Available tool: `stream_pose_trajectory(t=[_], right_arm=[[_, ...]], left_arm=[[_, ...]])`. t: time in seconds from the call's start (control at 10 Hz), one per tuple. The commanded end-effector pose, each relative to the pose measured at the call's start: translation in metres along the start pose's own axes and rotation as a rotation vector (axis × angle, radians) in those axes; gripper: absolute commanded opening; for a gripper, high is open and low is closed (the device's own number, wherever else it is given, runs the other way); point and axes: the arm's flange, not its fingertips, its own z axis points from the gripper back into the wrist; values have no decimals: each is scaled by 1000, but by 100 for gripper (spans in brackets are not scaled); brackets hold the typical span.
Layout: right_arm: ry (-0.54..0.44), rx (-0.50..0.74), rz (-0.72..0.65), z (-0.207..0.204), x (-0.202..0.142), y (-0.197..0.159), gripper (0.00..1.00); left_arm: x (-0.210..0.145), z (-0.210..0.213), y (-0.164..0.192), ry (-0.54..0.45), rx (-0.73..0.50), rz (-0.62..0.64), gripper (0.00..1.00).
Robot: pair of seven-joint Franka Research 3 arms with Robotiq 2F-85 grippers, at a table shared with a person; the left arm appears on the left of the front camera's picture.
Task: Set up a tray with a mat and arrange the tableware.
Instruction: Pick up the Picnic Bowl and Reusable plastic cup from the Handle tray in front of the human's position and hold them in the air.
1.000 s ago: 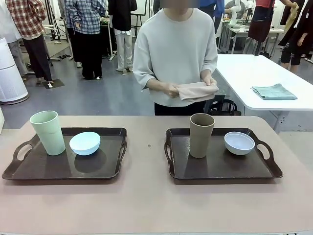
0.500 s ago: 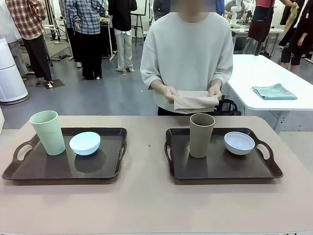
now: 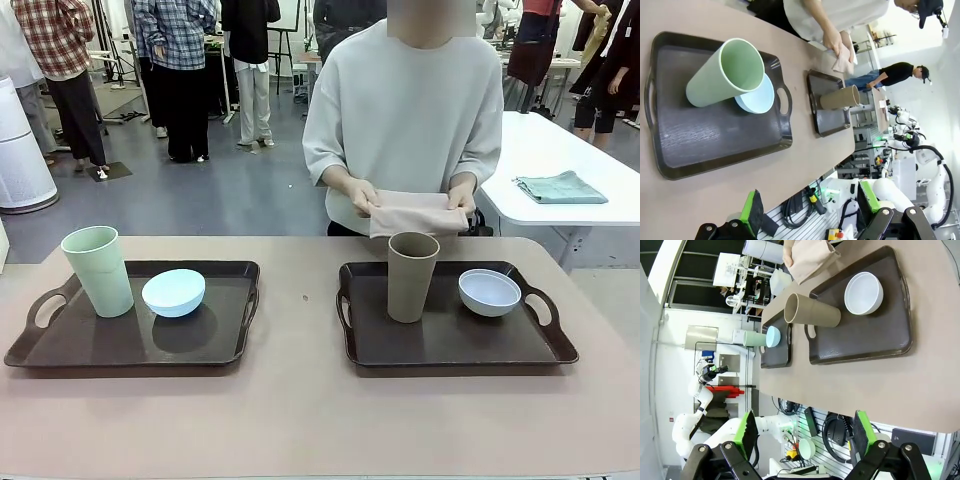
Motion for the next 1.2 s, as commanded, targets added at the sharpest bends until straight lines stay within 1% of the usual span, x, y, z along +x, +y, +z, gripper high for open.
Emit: stream_pose_trajectory(t=[0.0, 1.1], right_arm=[[-6, 26, 18, 0, 2, -1, 100], [-6, 26, 18, 0, 2, -1, 100]], left_arm=[[0, 1, -1, -5, -17, 4, 100], [0, 1, -1, -5, -17, 4, 100]])
